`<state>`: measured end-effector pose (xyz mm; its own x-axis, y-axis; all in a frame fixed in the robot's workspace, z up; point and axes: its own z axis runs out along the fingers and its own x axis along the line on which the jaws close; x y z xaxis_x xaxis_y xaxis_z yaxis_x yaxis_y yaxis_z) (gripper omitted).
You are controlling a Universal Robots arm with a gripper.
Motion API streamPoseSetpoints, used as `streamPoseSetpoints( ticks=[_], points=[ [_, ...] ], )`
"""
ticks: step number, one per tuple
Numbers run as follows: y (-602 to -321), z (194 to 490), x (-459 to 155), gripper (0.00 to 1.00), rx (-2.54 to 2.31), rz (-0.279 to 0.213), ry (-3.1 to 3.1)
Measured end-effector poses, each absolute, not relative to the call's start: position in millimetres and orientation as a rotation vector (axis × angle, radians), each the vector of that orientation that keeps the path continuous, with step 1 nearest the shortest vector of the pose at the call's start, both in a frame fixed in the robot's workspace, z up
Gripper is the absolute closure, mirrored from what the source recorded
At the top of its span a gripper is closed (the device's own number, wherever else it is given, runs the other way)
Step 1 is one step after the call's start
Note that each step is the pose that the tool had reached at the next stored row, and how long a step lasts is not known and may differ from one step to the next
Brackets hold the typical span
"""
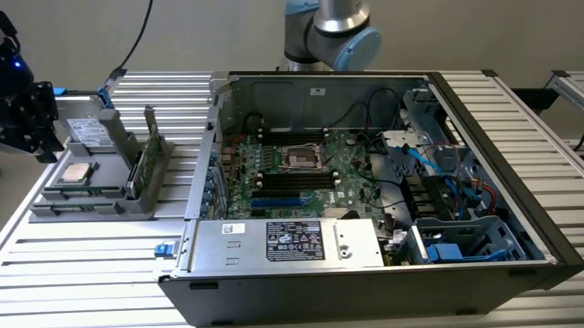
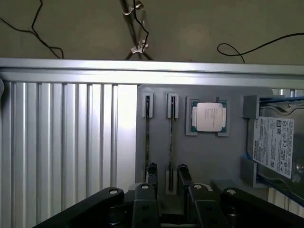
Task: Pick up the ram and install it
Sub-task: 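Pick up the ram and move it above insertion slot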
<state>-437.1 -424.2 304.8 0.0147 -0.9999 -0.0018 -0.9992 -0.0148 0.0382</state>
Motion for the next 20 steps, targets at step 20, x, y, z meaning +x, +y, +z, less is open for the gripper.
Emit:
streamPoseSetpoints(
  ticks=[20],
  points=[
    [-445,268,-439,0.69,2.244,-0.043,-2.160]
  ],
)
